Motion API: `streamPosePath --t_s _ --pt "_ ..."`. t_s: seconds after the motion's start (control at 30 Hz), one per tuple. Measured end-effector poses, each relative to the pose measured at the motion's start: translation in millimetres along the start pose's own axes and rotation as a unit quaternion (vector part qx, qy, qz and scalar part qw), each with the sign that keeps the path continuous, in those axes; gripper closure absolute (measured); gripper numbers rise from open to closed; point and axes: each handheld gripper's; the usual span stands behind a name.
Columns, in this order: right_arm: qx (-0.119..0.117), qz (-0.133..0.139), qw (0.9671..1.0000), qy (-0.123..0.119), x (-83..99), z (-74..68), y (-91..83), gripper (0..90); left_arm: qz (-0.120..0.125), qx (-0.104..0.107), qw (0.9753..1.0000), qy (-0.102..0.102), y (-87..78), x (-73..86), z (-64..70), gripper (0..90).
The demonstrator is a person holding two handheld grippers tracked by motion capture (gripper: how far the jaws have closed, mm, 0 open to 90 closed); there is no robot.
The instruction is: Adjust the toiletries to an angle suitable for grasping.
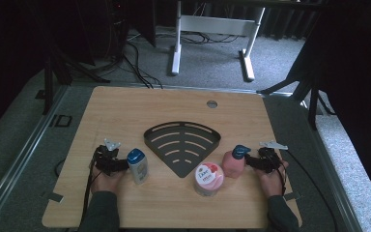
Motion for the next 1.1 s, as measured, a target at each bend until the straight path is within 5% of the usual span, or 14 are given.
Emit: streamPosePath --t_s 0.33,0.5,0.53,0.57,0.6,0.97,1.1 --pt "-0.005 -0.001 1.0 -0.003 -0.2 -0.5 0.4 25.6 -0.012 0.002 0.9998 0.017 -12.7 0.4 2.7 45.5" --pt "-0.007 -0.001 1.0 -0.006 -0.8 -0.8 1.2 25.0 -0.03 0.039 0.998 0.04 -22.4 0.5 8.4 68.3" --pt "-0.007 -0.002 1.0 -0.006 -0.9 -0.9 1.3 25.0 -0.033 0.045 0.9976 0.042 -24.9 1.4 8.8 78.9" --pt "-0.007 -0.002 1.0 -0.006 -0.9 -0.9 1.3 25.0 -0.032 0.052 0.9974 0.039 -27.6 2.6 8.8 78.9" --pt "-0.008 -0.002 0.9999 -0.007 -0.9 -0.9 1.3 25.0 -0.032 0.056 0.9972 0.037 -32.1 4.8 8.6 89.7" --pt "-0.009 -0.001 0.9999 -0.007 -1.2 -1.5 1.8 25.0 -0.024 0.088 0.9953 0.034 -58.4 20.2 17.9 90.0" --pt "-0.01 -0.001 0.9999 -0.008 -1.5 -1.8 2.1 25.0 -0.02 0.099 0.9937 0.049 -70.8 27.3 25.7 90.0"
Point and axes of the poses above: each handheld gripper's, and its own axes: y roughly forward along the jaws, x roughly out of its underside, z roughly to its right, and after that the axes turned 5 degrees about z, right-handed
